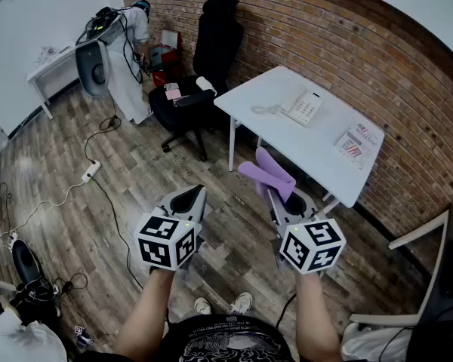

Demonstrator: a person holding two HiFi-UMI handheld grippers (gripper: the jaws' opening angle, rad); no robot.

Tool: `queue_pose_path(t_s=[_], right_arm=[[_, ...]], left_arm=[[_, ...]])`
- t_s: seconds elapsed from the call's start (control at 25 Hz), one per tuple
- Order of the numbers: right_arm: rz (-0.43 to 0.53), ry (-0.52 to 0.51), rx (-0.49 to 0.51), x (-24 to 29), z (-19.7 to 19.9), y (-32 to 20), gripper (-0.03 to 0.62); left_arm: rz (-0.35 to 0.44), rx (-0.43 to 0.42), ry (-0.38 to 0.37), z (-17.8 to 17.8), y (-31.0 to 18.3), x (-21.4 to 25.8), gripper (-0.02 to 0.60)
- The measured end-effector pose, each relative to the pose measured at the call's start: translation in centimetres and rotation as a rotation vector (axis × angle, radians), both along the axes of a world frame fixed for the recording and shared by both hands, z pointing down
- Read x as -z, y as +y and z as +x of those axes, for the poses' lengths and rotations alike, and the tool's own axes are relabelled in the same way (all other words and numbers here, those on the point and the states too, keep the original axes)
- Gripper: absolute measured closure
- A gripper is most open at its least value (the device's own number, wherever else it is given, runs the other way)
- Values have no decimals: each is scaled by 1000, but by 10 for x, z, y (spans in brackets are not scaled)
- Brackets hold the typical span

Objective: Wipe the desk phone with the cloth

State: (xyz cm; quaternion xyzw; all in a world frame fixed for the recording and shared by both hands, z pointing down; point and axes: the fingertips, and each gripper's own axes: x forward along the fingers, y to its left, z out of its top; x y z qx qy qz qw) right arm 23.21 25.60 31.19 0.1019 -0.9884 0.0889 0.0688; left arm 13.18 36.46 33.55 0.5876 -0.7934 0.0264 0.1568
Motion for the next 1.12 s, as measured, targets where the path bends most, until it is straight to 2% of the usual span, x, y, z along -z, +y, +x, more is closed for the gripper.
queue_pose_path(t_s=[0.2,0.8,1.12], right_arm=[[18,17,8,-4,0,-15,546],[-14,11,17,-14,15,-83,546],[-17,24,18,-24,-10,-116,546]], left_arm=[[-8,5,4,0,-18,-3,575],[-44,10,2,15,-88,-12,575],[-41,8,4,-11,-121,-21,575]])
